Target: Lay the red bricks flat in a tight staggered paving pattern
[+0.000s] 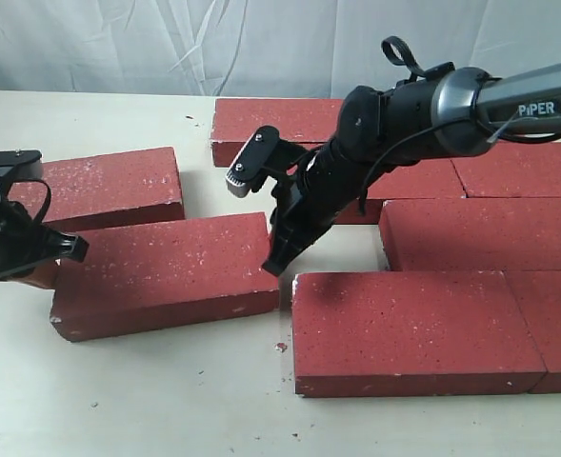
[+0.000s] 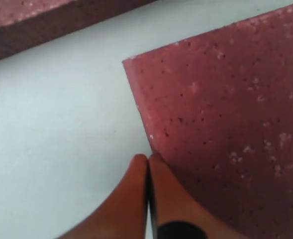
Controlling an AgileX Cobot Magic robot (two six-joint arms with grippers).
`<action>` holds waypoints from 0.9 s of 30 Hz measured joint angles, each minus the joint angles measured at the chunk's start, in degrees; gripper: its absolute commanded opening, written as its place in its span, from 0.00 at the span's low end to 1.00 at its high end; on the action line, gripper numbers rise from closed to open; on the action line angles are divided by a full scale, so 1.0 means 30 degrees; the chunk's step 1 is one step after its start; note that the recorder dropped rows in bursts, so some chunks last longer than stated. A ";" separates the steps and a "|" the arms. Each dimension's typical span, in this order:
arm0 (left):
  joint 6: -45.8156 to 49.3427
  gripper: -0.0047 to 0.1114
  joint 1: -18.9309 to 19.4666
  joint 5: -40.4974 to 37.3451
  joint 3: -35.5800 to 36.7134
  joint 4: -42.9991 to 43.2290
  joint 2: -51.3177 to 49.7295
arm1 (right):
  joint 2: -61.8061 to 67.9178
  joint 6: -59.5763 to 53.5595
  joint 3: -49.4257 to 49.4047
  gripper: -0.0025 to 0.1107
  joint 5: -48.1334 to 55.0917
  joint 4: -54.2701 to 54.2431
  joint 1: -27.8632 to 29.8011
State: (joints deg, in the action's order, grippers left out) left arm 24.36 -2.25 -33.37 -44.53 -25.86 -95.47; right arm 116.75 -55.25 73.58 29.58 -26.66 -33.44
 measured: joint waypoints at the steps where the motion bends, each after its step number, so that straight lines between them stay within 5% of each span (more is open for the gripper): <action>1: 0.0000 0.04 0.0000 0.0044 -0.0137 -0.0087 -0.0155 | 0.0000 0.0162 0.0000 0.02 -0.0286 0.0001 0.0000; 27: 0.2007 0.04 0.0000 0.0521 -0.0720 -0.1821 -0.0282 | -0.1721 0.4008 0.0000 0.02 0.1484 0.4377 0.0612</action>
State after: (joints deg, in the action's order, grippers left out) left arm 30.38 -2.25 -31.80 -46.69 -31.32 -96.32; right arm 111.59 -43.23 73.58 34.03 -13.53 -31.60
